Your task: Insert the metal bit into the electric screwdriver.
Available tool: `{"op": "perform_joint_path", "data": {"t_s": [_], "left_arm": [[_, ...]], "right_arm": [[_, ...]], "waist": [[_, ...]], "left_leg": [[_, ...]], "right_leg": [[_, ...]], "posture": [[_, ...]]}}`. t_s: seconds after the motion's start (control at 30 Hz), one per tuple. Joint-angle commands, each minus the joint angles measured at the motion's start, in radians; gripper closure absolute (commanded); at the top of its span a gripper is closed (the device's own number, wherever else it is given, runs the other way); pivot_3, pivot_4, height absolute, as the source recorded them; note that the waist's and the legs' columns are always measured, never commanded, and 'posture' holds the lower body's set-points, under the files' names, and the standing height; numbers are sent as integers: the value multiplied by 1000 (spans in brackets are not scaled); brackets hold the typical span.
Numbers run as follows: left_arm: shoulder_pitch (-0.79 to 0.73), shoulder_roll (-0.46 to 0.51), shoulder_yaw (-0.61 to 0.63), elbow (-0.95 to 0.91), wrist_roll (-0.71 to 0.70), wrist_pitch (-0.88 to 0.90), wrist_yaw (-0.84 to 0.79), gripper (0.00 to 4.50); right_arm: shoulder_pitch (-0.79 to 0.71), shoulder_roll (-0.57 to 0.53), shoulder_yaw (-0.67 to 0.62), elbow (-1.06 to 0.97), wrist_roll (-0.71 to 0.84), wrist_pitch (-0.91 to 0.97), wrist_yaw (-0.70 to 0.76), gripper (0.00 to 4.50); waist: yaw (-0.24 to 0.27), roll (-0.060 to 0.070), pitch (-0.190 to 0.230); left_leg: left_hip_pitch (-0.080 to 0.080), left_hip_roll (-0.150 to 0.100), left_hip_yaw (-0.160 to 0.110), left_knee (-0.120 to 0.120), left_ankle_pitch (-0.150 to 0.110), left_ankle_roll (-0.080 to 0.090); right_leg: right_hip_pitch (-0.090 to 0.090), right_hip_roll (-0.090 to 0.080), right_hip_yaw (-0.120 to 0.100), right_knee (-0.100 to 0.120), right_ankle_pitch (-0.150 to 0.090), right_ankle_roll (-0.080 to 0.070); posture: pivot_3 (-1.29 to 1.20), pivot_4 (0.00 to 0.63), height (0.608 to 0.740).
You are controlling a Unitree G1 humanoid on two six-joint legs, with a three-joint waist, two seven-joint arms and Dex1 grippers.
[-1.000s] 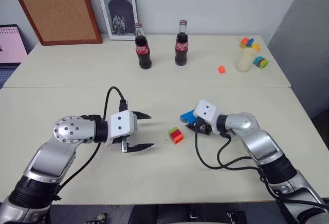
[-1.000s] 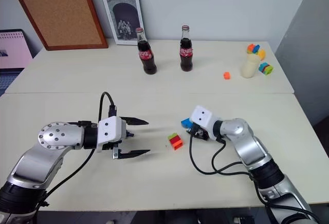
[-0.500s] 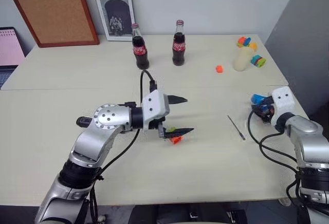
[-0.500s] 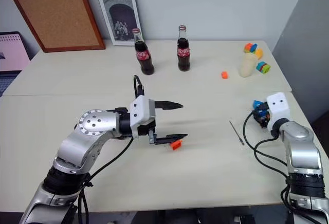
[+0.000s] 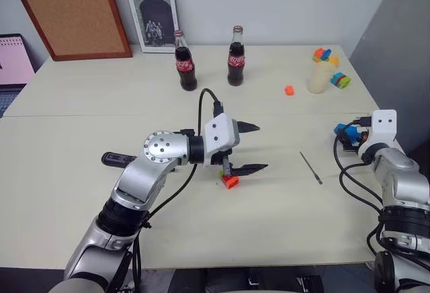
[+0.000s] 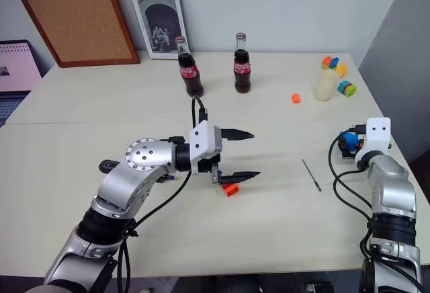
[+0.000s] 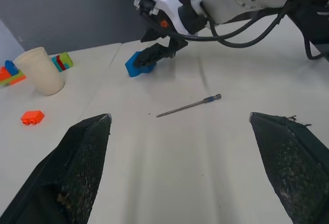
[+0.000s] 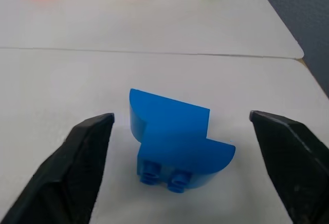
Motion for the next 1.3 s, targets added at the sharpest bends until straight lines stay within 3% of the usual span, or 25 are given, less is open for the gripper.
{"op": "perform_joint_path", "data": {"t_s": [0.03, 0.13, 0.27, 0.4, 0.5, 0.63, 0.77, 1.03, 1.3], "left_arm": [[-27, -1, 13, -5, -3, -25, -7, 0], [-12, 56, 50, -1, 6, -32, -19, 0], [22, 186, 121, 9, -6, -41, -70, 0], [97, 342, 195, 35, -9, -84, -159, 0], [152, 428, 240, 29, -23, -93, -209, 0], [231, 503, 270, -4, -31, -100, -256, 0], [286, 502, 277, -68, -32, -88, -229, 0], [306, 493, 274, -98, -30, -73, -204, 0], [257, 457, 243, -57, -17, -88, -189, 0]], "right_arm": [[51, -16, -44, -178, 30, 50, -17, 43], [131, -46, -48, -388, 61, 97, 23, 43], [237, -120, 11, -634, 186, 141, 195, 43], [329, -274, 181, -802, 317, 182, 446, 43], [286, -300, 324, -816, 329, 183, 499, 43], [179, -233, 546, -758, 270, 172, 497, 43], [61, -81, 752, -582, 147, 126, 438, 43], [-12, 62, 809, -385, 52, 44, 396, 43], [12, 88, 786, -387, 44, 33, 405, 1938]], "waist": [[0, 0, 0], [0, 0, 0], [-9, 1, 0], [-11, 1, 0], [-10, 1, 1], [-6, 0, 2], [-2, -2, 1], [3, -2, 1], [1, -2, 1]], "left_leg": [[0, 0, 0, 0, 0, 0], [0, 0, -1, 0, 0, 0], [1, 0, -3, -1, 0, 0], [2, 0, -4, -2, 0, 0], [2, 1, -4, -1, 0, 0], [2, 1, -3, -1, 0, 0], [0, 1, -4, 0, 0, 0], [-14, 1, -5, 3, 0, 0], [-13, 1, -5, 2, 0, 0]], "right_leg": [[0, 0, 0, 0, 0, 0], [0, 0, 0, 0, 0, 0], [-1, 1, 0, 0, -1, 1], [0, 4, -1, 0, -1, 1], [0, 4, -2, 0, -1, 0], [0, 1, -2, 0, 0, 1], [-1, 0, -2, -2, -1, 1], [-13, -1, -3, 0, 0, 1], [-13, -1, -5, 0, 0, 1]], "posture": [[0, 150, 740], [0, 150, 740], [0, 150, 740], [0, 150, 740], [0, 150, 740], [0, 150, 740], [0, 150, 740], [0, 150, 740], [0, 150, 740]]}}
